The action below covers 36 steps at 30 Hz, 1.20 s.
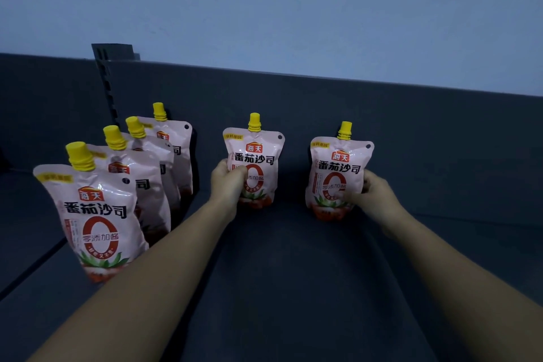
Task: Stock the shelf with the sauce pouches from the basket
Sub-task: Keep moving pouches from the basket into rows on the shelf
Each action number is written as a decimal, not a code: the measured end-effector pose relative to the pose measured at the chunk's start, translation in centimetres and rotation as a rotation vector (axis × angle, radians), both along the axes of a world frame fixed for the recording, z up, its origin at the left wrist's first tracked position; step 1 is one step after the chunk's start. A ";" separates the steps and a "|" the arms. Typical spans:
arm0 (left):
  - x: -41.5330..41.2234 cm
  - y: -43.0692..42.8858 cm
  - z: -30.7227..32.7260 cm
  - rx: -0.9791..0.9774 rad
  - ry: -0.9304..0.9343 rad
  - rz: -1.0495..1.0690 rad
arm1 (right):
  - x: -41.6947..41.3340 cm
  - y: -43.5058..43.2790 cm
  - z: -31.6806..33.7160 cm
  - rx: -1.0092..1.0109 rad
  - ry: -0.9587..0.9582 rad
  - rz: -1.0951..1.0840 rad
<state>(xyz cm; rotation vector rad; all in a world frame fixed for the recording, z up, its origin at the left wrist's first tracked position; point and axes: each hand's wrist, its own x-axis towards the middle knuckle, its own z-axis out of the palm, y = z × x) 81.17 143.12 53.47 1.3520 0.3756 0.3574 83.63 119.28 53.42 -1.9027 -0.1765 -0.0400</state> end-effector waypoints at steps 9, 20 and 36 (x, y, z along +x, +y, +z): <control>-0.2 0.2 -1.1 0.138 0.077 0.108 | -1.1 0.2 -0.7 -0.035 0.071 -0.070; -1.7 0.7 -2.3 0.205 0.160 0.109 | -2.7 0.8 -1.5 -0.052 0.144 -0.224; -9.9 1.8 -0.2 0.422 0.221 -0.245 | -10.8 10.3 1.9 -0.398 -0.006 0.157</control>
